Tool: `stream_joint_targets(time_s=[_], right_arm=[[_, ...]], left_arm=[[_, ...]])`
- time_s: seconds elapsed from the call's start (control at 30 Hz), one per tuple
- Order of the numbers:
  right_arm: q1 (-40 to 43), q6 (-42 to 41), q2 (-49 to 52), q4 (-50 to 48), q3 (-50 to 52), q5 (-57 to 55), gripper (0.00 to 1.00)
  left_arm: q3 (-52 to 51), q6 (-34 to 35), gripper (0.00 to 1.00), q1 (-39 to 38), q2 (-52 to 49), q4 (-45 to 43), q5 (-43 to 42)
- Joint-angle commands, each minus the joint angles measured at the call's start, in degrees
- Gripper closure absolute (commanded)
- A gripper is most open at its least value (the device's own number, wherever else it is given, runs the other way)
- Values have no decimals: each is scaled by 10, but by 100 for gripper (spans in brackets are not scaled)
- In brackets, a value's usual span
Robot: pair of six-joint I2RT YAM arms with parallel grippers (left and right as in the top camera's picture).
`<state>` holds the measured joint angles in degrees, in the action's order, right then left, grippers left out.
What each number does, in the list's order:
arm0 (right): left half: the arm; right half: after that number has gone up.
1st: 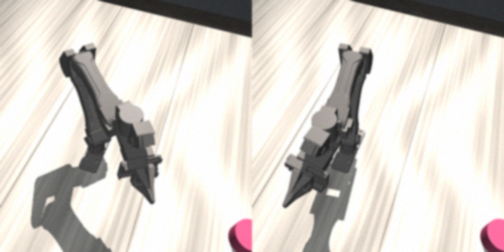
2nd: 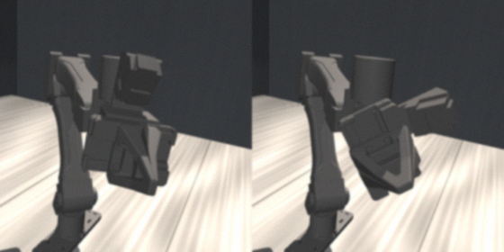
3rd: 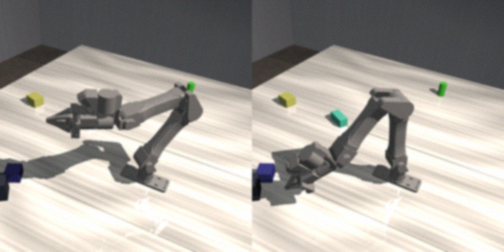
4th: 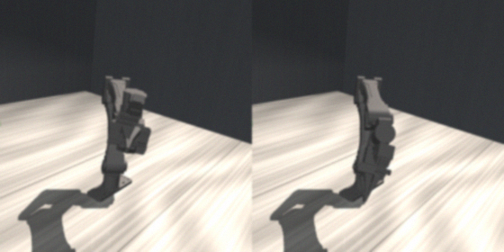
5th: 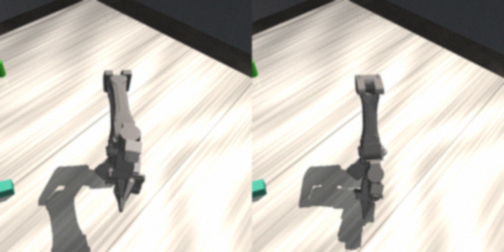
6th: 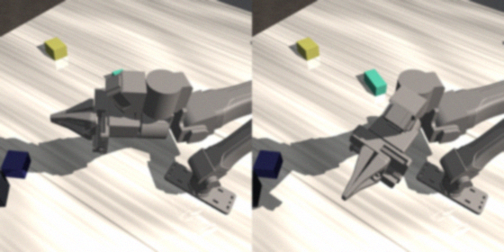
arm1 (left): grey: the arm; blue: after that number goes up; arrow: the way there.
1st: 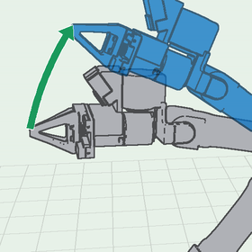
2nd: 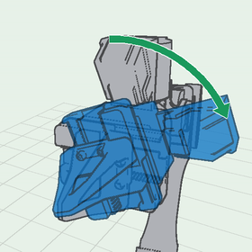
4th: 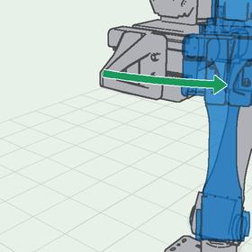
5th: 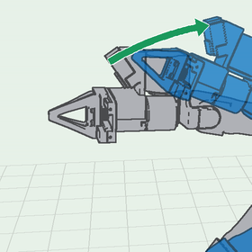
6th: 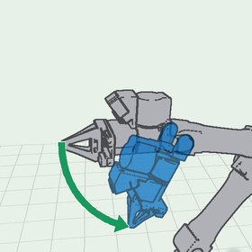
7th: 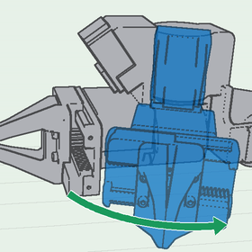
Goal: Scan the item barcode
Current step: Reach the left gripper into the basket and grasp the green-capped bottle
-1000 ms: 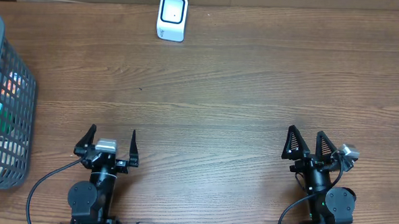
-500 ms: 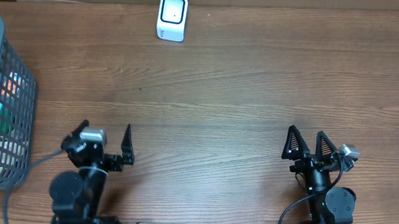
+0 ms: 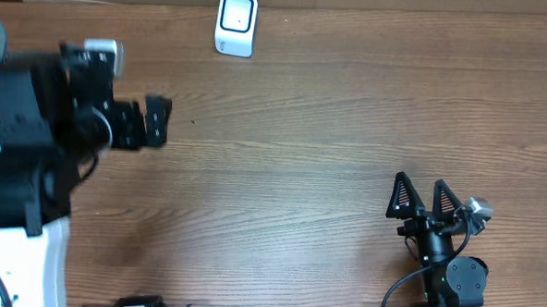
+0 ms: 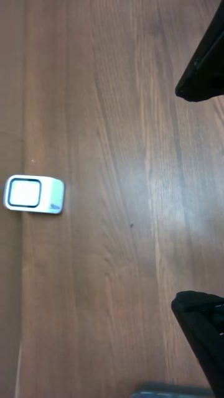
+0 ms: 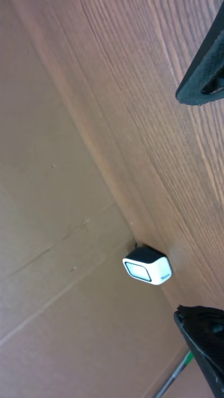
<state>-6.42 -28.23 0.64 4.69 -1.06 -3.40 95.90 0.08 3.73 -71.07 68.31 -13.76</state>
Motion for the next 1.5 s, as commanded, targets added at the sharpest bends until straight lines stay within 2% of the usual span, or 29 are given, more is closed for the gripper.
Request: stream_joint_targets(time_s=[0.0, 0.2, 0.3, 0.37, 0.53, 0.8, 0.83, 1.1, 1.27, 1.47], right_arm=[[2, 6, -5, -2, 6, -2, 0], [2, 6, -5, -2, 6, -2, 0], [2, 6, -5, -2, 6, -2, 0], [2, 6, -5, -2, 6, -2, 0], [2, 6, -5, -2, 6, -2, 0], [2, 6, -5, -2, 6, -2, 0], [2, 6, -5, -2, 6, -2, 0], [2, 6, -5, -2, 6, -2, 0], [2, 6, -5, -2, 6, -2, 0], [2, 6, -5, -2, 6, -2, 0]], left_arm=[[54, 4, 0, -4, -57, 13, -16], [54, 5, 0, -3, -112, -16, -25], [82, 75, 0, 26, -112, -38, 30], [129, 113, 0, 84, -112, -38, 37], [211, 140, 0, 219, -112, -43, 37], [235, 205, 0, 405, -120, -47, 38], [235, 210, 4, 426, -126, -45, 38], [235, 242, 7, 452, -169, -34, 109], [235, 249, 6, 452, -194, -46, 125], [234, 248, 6, 454, -248, -17, 137]])
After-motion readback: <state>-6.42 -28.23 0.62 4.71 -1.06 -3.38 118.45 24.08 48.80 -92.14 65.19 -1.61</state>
